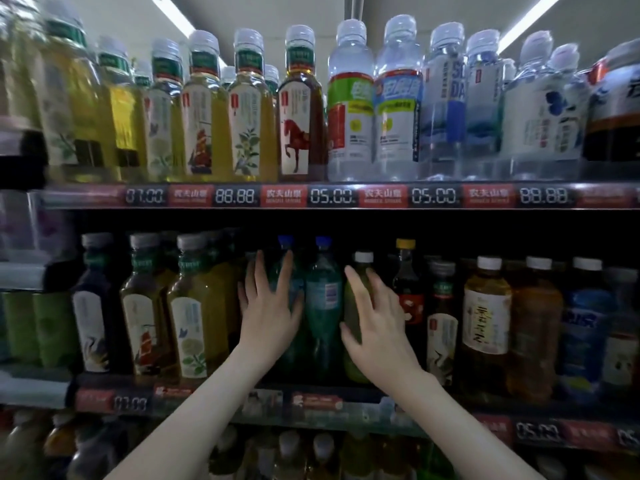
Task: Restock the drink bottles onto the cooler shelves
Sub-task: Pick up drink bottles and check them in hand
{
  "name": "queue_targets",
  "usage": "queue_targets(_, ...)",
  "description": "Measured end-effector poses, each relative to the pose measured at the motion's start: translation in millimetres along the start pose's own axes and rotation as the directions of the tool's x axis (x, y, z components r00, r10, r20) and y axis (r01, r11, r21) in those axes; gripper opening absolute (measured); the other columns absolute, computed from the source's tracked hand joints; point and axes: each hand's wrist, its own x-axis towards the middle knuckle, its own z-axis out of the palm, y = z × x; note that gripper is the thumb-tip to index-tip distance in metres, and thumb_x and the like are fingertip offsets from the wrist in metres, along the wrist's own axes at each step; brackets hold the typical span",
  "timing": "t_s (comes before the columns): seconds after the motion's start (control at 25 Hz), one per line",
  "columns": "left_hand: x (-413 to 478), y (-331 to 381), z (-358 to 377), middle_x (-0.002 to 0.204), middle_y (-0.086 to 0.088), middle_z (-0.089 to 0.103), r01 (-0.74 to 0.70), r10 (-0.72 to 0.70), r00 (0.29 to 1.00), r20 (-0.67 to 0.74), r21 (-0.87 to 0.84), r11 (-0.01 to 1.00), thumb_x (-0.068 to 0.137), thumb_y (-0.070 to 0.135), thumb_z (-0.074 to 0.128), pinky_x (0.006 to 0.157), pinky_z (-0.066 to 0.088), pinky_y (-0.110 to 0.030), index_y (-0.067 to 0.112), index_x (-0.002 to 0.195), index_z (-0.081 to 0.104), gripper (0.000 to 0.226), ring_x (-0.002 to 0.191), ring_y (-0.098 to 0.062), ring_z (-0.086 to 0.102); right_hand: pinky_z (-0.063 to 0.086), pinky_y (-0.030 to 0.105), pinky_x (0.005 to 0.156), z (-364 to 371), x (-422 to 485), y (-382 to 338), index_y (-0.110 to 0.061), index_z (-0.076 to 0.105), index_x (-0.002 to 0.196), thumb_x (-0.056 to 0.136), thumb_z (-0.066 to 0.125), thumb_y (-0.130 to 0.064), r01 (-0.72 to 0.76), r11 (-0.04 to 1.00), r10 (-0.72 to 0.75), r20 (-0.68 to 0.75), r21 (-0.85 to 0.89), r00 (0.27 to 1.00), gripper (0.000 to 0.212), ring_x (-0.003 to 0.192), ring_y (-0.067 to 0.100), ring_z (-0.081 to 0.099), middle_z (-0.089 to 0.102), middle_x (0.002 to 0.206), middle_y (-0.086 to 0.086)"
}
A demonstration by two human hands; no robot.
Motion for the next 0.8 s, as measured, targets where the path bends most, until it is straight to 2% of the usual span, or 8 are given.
queue_targets(0.08, 9, -10, -1, 0.152, -0.024, 0.016, -0.037, 0.045, 0.995, 0.086, -0.086, 0.996, 0.096, 0.033, 0.047, 0.103, 0.035, -0.053, 0.043, 0.145, -0.005, 0.072, 0.134, -0.047, 0.026, 0.024, 0.046, 0.112, 14, 22, -15, -0.04, -0.006, 0.148, 0.092, 0.057, -0.031, 0.021, 1.0, -0.021, 0.006, -0.017, 1.0, 0.084, 0.14, 0.032, 0.021, 0.018, 0.155, 0.014)
queue_targets(0.2, 14, -16, -4, 0.149, -0.022, 0.023, -0.105, 0.133, 0.98, 0.146, -0.19, 0.976, 0.095, 0.029, 0.052, 0.092, 0.043, -0.04, 0.047, 0.143, -0.007, 0.079, 0.128, -0.043, 0.038, 0.019, 0.044, 0.113, 30, 54, -31, -0.041, -0.014, 0.145, 0.096, 0.047, -0.042, -0.029, 0.998, 0.027, -0.03, -0.056, 0.999, 0.078, 0.141, 0.033, 0.019, 0.017, 0.156, 0.015)
queue_targets(0.36, 22, -21, -13, 0.14, -0.019, 0.033, -0.067, 0.115, 0.985, 0.126, -0.331, 0.941, 0.089, 0.025, 0.059, 0.084, 0.037, -0.032, 0.05, 0.138, -0.01, 0.089, 0.121, -0.039, 0.042, 0.025, 0.041, 0.113, 46, 82, -39, -0.033, -0.015, 0.149, 0.09, 0.057, -0.033, -0.147, 0.989, 0.147, 0.007, -0.01, 0.989, 0.093, 0.139, 0.032, 0.022, 0.019, 0.153, 0.014)
queue_targets(0.52, 43, -26, -21, 0.15, -0.012, 0.03, -0.047, 0.139, 0.979, 0.148, -0.503, 0.863, 0.095, 0.021, 0.05, 0.099, 0.038, -0.033, 0.043, 0.147, -0.003, 0.078, 0.129, -0.031, 0.041, 0.031, 0.038, 0.11, 50, 89, -40, -0.031, -0.011, 0.15, 0.084, 0.065, -0.029, -0.206, 0.978, 0.205, 0.028, 0.04, 0.978, 0.101, 0.134, 0.029, 0.028, 0.024, 0.147, 0.012)
queue_targets(0.6, 52, -26, -23, 0.147, -0.009, 0.037, -0.004, 0.12, 0.979, 0.165, -0.57, 0.821, 0.099, 0.024, 0.044, 0.095, 0.039, -0.026, 0.04, 0.149, 0.006, 0.064, 0.126, -0.027, 0.046, 0.029, 0.036, 0.109, 46, 87, -42, -0.023, -0.001, 0.152, 0.081, 0.07, -0.029, -0.214, 0.969, 0.218, -0.02, 0.121, 0.976, 0.1, 0.13, 0.025, 0.029, 0.03, 0.141, 0.012)
queue_targets(0.64, 55, -27, -25, 0.142, -0.009, 0.043, -0.012, 0.108, 0.985, 0.136, -0.565, 0.825, 0.099, 0.028, 0.044, 0.09, 0.038, -0.024, 0.035, 0.148, 0.015, 0.058, 0.122, -0.027, 0.049, 0.031, 0.033, 0.106, 42, 84, -43, -0.017, 0.011, 0.151, 0.081, 0.07, -0.03, -0.183, 0.969, 0.199, -0.086, 0.168, 0.976, 0.092, 0.124, 0.021, 0.033, 0.036, 0.133, 0.01)
queue_targets(0.72, 56, -29, -32, 0.129, -0.009, 0.051, -0.087, 0.122, 0.992, 0.042, -0.483, 0.871, 0.094, 0.037, 0.052, 0.083, 0.037, -0.023, 0.026, 0.14, 0.037, 0.049, 0.114, -0.026, 0.052, 0.035, 0.021, 0.092, 35, 76, -45, -0.007, 0.041, 0.134, 0.085, 0.066, -0.035, -0.069, 0.981, 0.119, -0.284, 0.182, 0.951, 0.061, 0.103, 0.009, 0.038, 0.045, 0.111, 0.002)
queue_targets(0.8, 51, -27, -37, 0.118, -0.006, 0.054, -0.16, 0.16, 0.986, -0.038, -0.448, 0.88, 0.088, 0.04, 0.062, 0.08, 0.037, -0.022, 0.02, 0.126, 0.051, 0.044, 0.107, -0.023, 0.053, 0.034, 0.012, 0.079, 23, 66, -47, -0.007, 0.052, 0.11, 0.089, 0.06, -0.038, -0.01, 0.974, 0.093, -0.363, 0.226, 0.927, 0.039, 0.087, 0.005, 0.04, 0.047, 0.095, -0.003)
